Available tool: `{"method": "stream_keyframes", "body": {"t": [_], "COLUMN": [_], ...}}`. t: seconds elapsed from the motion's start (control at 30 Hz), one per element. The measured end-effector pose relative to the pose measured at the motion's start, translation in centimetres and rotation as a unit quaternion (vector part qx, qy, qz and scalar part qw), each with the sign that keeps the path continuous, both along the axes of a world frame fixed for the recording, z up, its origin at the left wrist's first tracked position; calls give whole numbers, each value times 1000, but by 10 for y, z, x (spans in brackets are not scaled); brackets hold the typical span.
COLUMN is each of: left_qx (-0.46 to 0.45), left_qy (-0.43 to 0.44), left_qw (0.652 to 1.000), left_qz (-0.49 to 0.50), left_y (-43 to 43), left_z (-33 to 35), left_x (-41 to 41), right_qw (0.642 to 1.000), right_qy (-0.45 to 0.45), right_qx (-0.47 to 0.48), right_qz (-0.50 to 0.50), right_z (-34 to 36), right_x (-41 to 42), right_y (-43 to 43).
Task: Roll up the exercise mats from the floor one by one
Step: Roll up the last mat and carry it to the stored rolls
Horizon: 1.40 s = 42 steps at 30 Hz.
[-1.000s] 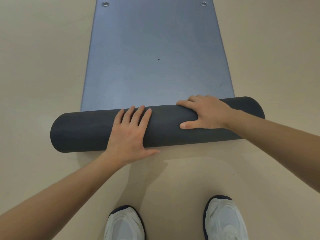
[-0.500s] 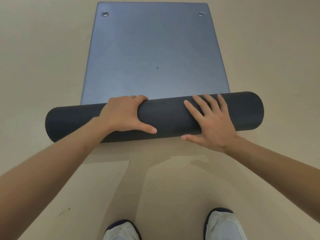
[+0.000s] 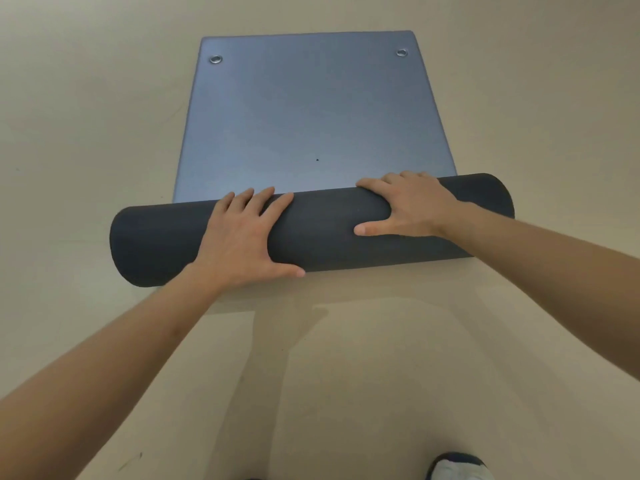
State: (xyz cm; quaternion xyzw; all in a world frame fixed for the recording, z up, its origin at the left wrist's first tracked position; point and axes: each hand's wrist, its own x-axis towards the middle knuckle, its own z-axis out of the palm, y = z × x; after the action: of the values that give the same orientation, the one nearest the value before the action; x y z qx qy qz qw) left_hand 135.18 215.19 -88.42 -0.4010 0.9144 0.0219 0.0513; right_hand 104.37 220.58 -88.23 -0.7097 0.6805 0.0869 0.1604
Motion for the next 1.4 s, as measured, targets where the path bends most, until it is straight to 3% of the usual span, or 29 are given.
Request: {"method": "stream_keyframes", "body": {"t": [0.17, 0.4, 0.57, 0.7, 0.8, 0.9, 1.0, 1.1, 1.27, 1.4], "left_qx": [79, 94, 154, 257, 282, 290, 330, 363, 359, 246], "left_qy": [-41, -51, -73, -90, -88, -79, -81, -89, -97, -60], "left_qw": [996, 994, 984, 961, 954, 953, 940, 927, 928, 967], "left_qz": [-1, -19, -44, -46, -55, -44, -24, -15, -14, 8], "left_y": [-39, -48, -5, 43, 67, 69, 57, 47, 36, 45], "left_z": [4, 13, 18, 13, 6, 5, 5, 8, 14, 21], "left_x": [-14, -15, -4, 2, 7, 7, 3, -2, -8, 1], "right_qw": [993, 986, 977, 938, 929, 957, 992, 990, 991, 990], "right_qy": [-55, -127, -156, -227, -232, -183, -118, -81, 51, 45], "right_qx": [107, 103, 144, 256, 282, 222, 42, -107, -85, -82], "right_qz": [11, -30, -33, -48, -49, -48, -12, 49, 94, 107], "right_z": [8, 14, 9, 3, 0, 5, 10, 8, -15, -12], "right_x": [-6, 1, 10, 10, 13, 17, 28, 56, 82, 74], "right_y": [-25, -14, 42, 84, 106, 116, 130, 157, 184, 166]}}
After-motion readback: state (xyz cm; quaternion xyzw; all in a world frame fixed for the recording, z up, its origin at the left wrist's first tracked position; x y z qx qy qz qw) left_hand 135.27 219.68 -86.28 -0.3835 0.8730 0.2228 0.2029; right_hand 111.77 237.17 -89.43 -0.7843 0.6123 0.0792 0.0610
